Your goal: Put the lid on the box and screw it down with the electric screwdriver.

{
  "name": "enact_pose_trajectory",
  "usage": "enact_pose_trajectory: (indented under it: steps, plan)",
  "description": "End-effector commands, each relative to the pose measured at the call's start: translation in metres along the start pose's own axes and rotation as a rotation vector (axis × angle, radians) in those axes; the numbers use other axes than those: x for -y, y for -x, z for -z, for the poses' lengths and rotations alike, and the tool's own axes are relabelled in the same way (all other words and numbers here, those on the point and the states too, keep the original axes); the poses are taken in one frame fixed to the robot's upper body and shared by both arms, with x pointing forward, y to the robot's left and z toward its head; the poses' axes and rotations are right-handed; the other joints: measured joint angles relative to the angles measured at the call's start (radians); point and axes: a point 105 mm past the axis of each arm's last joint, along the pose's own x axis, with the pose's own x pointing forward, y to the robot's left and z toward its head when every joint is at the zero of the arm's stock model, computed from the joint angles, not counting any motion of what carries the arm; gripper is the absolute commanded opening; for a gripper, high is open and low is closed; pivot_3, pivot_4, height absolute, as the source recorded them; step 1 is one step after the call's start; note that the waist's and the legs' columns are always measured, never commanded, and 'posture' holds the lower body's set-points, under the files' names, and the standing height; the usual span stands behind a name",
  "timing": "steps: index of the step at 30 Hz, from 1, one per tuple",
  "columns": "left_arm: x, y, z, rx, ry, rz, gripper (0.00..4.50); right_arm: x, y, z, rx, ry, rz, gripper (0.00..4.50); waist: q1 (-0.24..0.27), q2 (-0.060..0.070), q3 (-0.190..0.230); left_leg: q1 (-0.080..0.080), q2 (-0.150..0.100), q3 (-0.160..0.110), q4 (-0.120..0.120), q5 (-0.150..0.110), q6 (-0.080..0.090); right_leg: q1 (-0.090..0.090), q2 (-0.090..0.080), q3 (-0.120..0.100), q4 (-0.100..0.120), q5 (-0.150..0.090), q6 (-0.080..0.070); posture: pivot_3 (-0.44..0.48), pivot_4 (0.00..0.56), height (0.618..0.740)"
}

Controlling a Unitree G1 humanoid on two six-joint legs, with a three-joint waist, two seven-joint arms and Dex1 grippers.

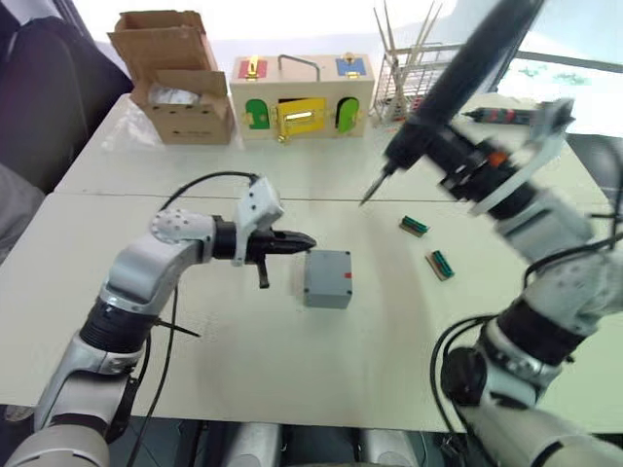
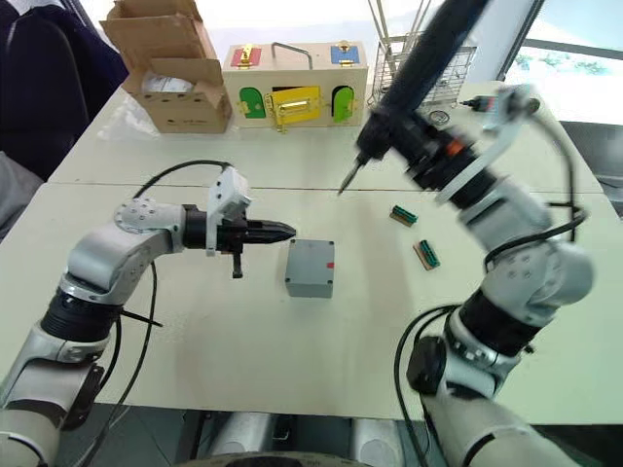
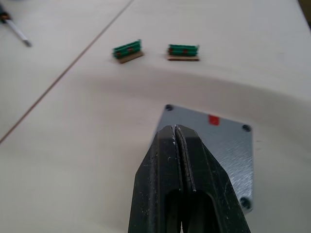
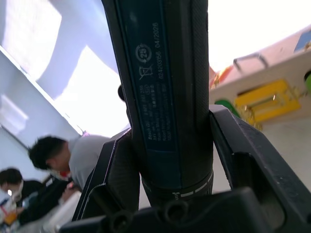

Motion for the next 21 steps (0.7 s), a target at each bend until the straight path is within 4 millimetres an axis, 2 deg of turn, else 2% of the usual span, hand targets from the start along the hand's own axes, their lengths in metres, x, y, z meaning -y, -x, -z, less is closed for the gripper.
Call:
enact_pose_trajectory:
  steps: [1, 4, 7, 12, 15, 21]
  plan:
    - [0.005, -0.006, 0.000, -0.034, -0.050, 0.009, 0.00, -0.018, 0.000, -0.009, 0.072, 0.131, -0.062, 1.91, -0.007, 0.000, 0.000, 0.000, 0.001, 0.001, 0.000, 0.000, 0.000, 0.000, 0.000, 0.000, 0.000, 0.000, 0.000, 0.000, 0.150, 0.735]
    - [0.006, -0.013, 0.008, -0.074, -0.054, 0.020, 0.00, -0.017, 0.000, 0.001, 0.056, 0.133, -0.068, 1.91, -0.015, 0.000, 0.000, 0.000, 0.001, 0.000, 0.000, 0.000, 0.000, 0.000, 0.001, 0.000, 0.000, 0.000, 0.000, 0.000, 0.150, 0.735]
    - [0.010, -0.015, 0.025, -0.150, -0.077, 0.043, 0.00, -0.014, -0.001, 0.011, 0.030, 0.157, -0.061, 1.91, -0.020, 0.000, 0.000, 0.001, 0.002, 0.000, -0.001, 0.000, 0.000, 0.000, 0.002, 0.000, 0.000, 0.000, 0.000, 0.000, 0.150, 0.735]
    - [0.006, -0.012, 0.030, -0.165, -0.068, 0.027, 0.00, -0.015, -0.003, 0.026, -0.005, 0.174, -0.070, 1.91, -0.019, 0.000, 0.000, 0.001, 0.002, 0.000, -0.001, 0.000, 0.000, 0.000, 0.002, 0.000, -0.001, 0.000, 0.000, 0.000, 0.150, 0.735]
    - [0.007, -0.012, 0.033, -0.170, -0.065, 0.030, 0.00, -0.016, -0.005, 0.041, -0.064, 0.221, -0.083, 1.91, -0.018, 0.000, 0.000, 0.001, 0.002, 0.000, -0.001, 0.000, 0.000, 0.000, 0.002, 0.000, -0.001, 0.000, 0.000, 0.000, 0.150, 0.735]
    - [0.006, -0.011, 0.034, -0.171, -0.063, 0.027, 0.00, -0.011, -0.003, 0.045, -0.057, 0.210, -0.065, 1.91, -0.018, 0.000, 0.000, 0.001, 0.002, 0.000, -0.001, 0.000, 0.000, 0.000, 0.002, 0.000, -0.001, 0.000, 0.000, 0.000, 0.150, 0.735]
